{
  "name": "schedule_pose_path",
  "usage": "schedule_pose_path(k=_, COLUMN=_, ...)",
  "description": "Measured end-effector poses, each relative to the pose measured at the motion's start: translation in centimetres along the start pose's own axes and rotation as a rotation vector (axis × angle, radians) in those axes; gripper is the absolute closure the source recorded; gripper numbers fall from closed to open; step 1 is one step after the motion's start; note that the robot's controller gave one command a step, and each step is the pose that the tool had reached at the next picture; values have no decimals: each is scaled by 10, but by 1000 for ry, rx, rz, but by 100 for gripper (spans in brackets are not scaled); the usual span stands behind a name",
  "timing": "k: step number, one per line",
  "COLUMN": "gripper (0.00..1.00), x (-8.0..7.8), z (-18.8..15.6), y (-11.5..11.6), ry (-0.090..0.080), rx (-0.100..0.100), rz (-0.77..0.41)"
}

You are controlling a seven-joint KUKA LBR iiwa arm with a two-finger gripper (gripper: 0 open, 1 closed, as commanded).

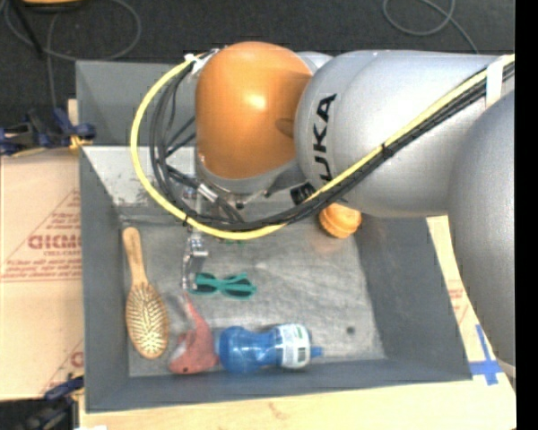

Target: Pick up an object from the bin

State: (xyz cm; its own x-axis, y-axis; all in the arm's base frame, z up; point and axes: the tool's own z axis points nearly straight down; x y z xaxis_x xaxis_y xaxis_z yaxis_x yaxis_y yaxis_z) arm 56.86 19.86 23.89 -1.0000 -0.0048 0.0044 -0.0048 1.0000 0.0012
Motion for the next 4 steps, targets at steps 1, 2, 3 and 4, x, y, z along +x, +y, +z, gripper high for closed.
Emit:
schedule_pose_path(k=1, gripper=0, x=-2, z=-5, y=-1, ry=-8, rx=-2, rz=4)
schedule_pose_path(k=2, gripper=0, x=27, z=43, y=5, ry=-12, rx=1, rz=-59)
schedule_pose_path(k=3, gripper=0, x=61, z=89, y=-43, ry=-8, rx=0, rz=-125)
schedule_pose_path(k=4, gripper=0, x=68, z=101, y=-65, ry=0, rx=3, rz=-132)
